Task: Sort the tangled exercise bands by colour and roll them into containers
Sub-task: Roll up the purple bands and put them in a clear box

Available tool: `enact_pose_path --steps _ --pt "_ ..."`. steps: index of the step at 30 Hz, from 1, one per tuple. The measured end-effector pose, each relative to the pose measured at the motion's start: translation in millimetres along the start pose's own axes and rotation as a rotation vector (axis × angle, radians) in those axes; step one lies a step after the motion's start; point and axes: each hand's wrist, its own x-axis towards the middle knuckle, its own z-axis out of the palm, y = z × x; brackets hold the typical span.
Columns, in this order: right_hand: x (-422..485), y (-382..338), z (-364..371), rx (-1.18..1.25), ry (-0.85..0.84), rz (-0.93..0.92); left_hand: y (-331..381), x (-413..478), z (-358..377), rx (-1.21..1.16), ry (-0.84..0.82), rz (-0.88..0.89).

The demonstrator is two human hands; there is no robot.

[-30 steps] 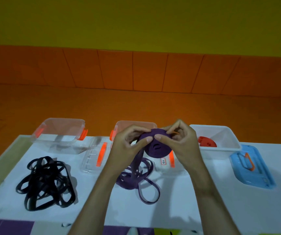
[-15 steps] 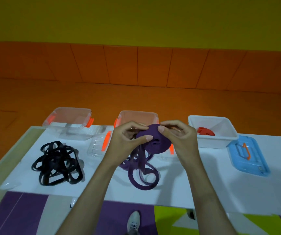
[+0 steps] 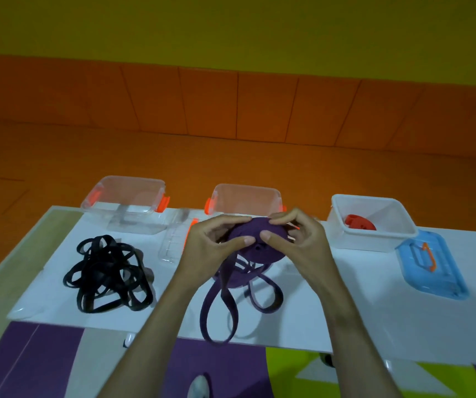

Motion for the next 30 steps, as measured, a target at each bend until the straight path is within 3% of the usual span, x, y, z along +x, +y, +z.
enact_pose_path --steps 3,9,13,19,26,30 --pt "17.4 -3.2 15.6 -0.085 0.032 -0.017 -5.1 14.4 -15.2 0.040 0.017 0.009" --pt "46.0 -5.7 49.6 0.042 0.072 0.018 -13.4 43.3 -62.1 -0.040 -0.083 0.002" --pt "55.7 3.7 65.1 0.001 0.044 0.072 -17.8 63.0 -77.6 -0.013 -0.114 0.019" --pt "67.6 5.4 67.5 -0.117 0.134 -0.034 -29.4 75.7 -78.8 -0.043 -0.155 0.020" --pt "84.5 22.3 50.7 -0.173 0.118 0.062 -37.9 96.5 -66.9 -0.005 -0.233 -0.036" --pt "93.2 33.4 39.5 -0.070 0.120 0.103 -57.2 104.5 -66.2 -0.004 -0.278 -0.191"
